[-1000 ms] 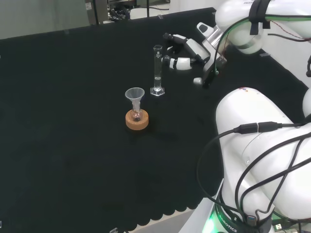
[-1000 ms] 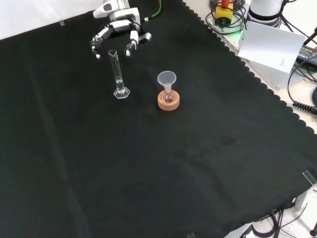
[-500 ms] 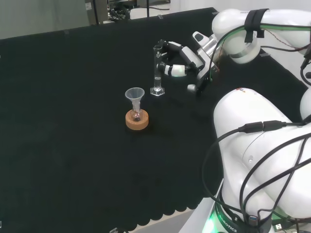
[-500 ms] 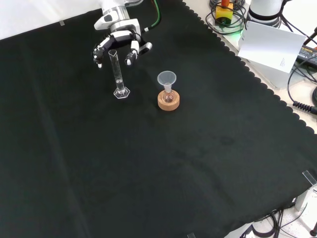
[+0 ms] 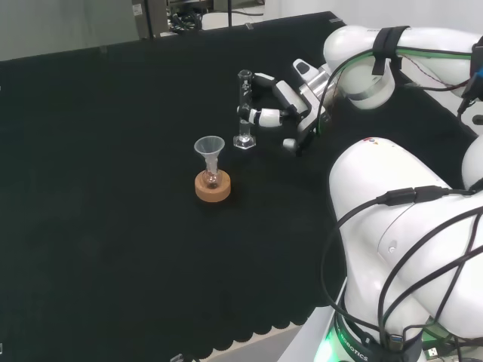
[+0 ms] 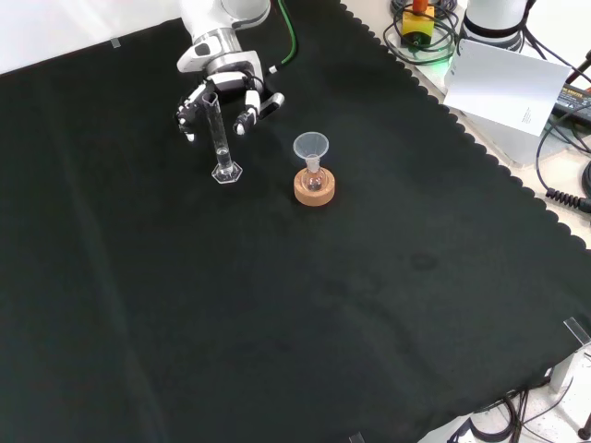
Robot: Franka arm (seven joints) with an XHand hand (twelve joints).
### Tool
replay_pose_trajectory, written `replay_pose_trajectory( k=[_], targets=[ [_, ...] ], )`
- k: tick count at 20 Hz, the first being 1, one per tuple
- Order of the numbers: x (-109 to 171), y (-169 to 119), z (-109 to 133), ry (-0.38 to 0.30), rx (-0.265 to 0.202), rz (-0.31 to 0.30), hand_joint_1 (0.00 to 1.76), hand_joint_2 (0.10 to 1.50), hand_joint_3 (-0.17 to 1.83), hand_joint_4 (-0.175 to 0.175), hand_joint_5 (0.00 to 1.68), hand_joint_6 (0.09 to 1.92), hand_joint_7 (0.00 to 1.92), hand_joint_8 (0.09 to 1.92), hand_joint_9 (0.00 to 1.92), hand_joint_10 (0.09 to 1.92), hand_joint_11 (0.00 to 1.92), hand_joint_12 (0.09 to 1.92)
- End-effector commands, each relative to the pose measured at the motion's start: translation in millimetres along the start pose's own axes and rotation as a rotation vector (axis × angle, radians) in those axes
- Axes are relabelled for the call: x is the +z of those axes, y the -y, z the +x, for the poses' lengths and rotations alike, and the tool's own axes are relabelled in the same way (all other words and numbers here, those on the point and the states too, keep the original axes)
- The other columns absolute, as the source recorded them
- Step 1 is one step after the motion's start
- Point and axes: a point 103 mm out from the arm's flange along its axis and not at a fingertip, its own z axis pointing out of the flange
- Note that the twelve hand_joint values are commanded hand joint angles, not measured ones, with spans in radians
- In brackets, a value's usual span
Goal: Pick up the graduated cylinder.
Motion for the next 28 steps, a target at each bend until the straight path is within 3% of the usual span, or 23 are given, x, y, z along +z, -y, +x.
replay_pose_trajectory(
  k=[1,8,28],
  targets=[
    [6.4,1.9,-3.5,-0.024,-0.002,-0.031,0.93,0.66,0.55,0.007,0.58,0.09,0.55,0.58,0.77,0.49,0.48,1.27],
    [14.9,1.4,-5.8,-0.043,0.002,-0.031,0.96,0.66,0.56,0.015,0.72,0.15,0.62,0.56,0.85,0.44,0.57,1.22],
    [22.7,3.4,-10.8,-0.089,0.026,-0.048,1.00,0.71,0.59,0.010,0.69,0.25,0.67,0.54,0.94,0.37,0.68,1.16]
  ],
)
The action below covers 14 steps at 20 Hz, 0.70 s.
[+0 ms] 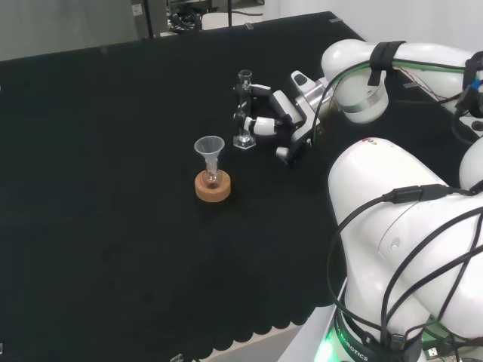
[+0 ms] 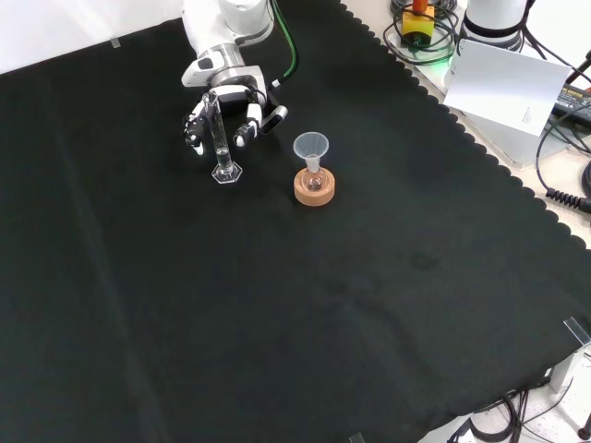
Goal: Pick up the graduated cylinder.
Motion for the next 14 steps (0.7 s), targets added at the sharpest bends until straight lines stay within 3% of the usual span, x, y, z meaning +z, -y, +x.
replay_pose_trajectory(
  k=[1,14],
  targets=[
    [0.8,0.7,-1.5,-0.013,0.009,-0.004,1.00,0.71,0.59,0.011,0.70,0.26,0.67,0.54,0.95,0.37,0.69,1.16],
    [2.5,-0.6,-3.2,-0.009,0.015,-0.002,1.01,0.77,0.60,0.017,0.76,0.43,0.71,0.54,1.01,0.32,0.76,1.13]
  ],
)
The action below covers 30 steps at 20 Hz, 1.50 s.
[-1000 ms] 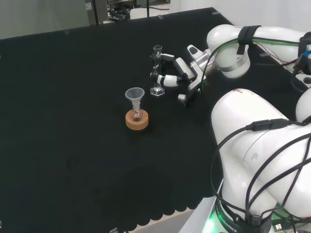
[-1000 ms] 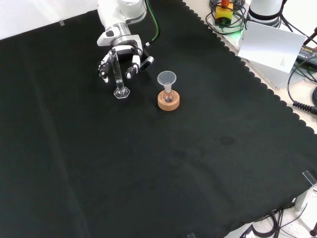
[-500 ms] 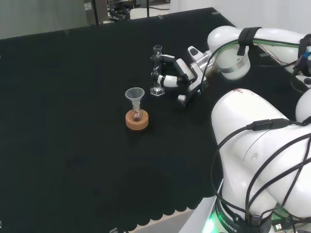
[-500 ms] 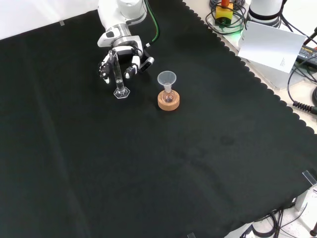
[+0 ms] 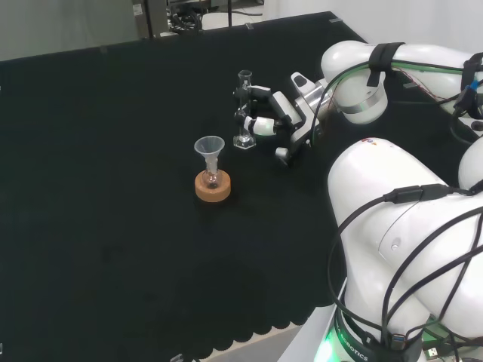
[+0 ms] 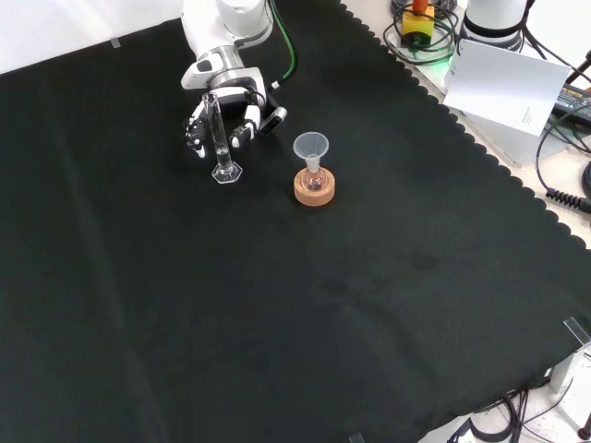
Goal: Pick up the graduated cylinder.
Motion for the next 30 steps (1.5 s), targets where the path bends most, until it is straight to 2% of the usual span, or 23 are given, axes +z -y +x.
replay_pose_trajectory(
  k=[1,17,30],
  targets=[
    [0.4,0.3,-0.2,-0.001,-0.001,-0.003,1.01,0.77,0.60,0.017,0.76,0.44,0.72,0.54,1.02,0.32,0.76,1.13],
    [-0.1,1.6,2.3,0.002,-0.007,-0.012,1.02,0.78,0.60,0.011,0.61,0.54,0.79,0.52,1.10,0.26,0.84,1.08],
    [-12.9,1.5,-3.7,0.068,0.009,-0.026,1.01,0.82,0.60,0.013,0.74,0.57,0.95,0.50,1.20,0.21,0.93,1.04]
  ],
)
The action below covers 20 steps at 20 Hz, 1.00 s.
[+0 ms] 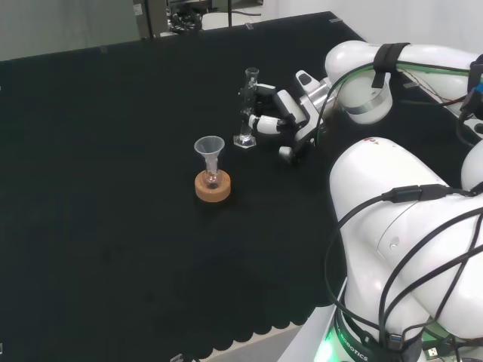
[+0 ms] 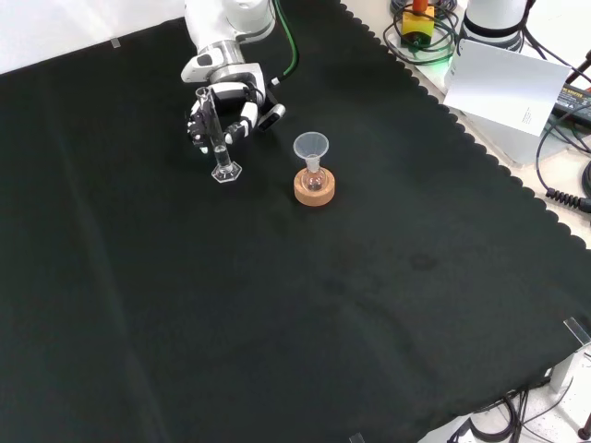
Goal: Pick up the graduated cylinder.
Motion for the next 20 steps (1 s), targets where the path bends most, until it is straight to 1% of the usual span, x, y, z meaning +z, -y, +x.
replay_pose_trajectory(
  k=[1,6,8,9,10,13,17,20],
  targets=[
    [1.0,-0.7,1.1,0.028,0.001,0.004,1.01,0.83,0.59,0.014,0.75,0.57,0.96,0.50,1.21,0.20,0.94,1.03],
    [12.2,-7.5,10.7,0.093,-0.002,0.025,1.03,0.90,0.57,0.029,0.89,0.50,1.00,0.48,1.26,0.14,1.01,0.98],
    [14.4,-9.3,13.2,0.115,-0.004,0.034,1.04,1.06,0.25,0.013,0.87,0.95,1.01,0.48,1.28,0.13,1.05,0.96],
    [15.6,-10.0,14.8,0.124,-0.005,0.036,1.03,1.12,0.15,0.011,0.85,1.08,1.02,0.49,1.28,0.12,1.06,0.96],
    [17.9,-11.1,17.0,0.131,-0.006,0.041,1.03,1.15,0.09,0.009,0.84,1.15,1.03,0.49,1.29,0.12,1.07,0.96],
    [14.5,-13.7,19.8,0.156,-0.016,0.057,1.04,1.18,0.02,-0.007,0.85,1.19,1.05,0.50,1.31,0.11,1.10,0.95],
    [7.3,-20.3,27.2,0.175,-0.034,0.071,1.06,1.18,0.00,-0.028,0.86,1.18,1.07,0.49,1.32,0.10,1.13,0.93],
    [-0.2,-21.7,28.0,0.177,-0.036,0.087,1.06,1.18,0.00,-0.038,0.86,1.18,1.08,0.48,1.33,0.09,1.16,0.90]
  ],
)
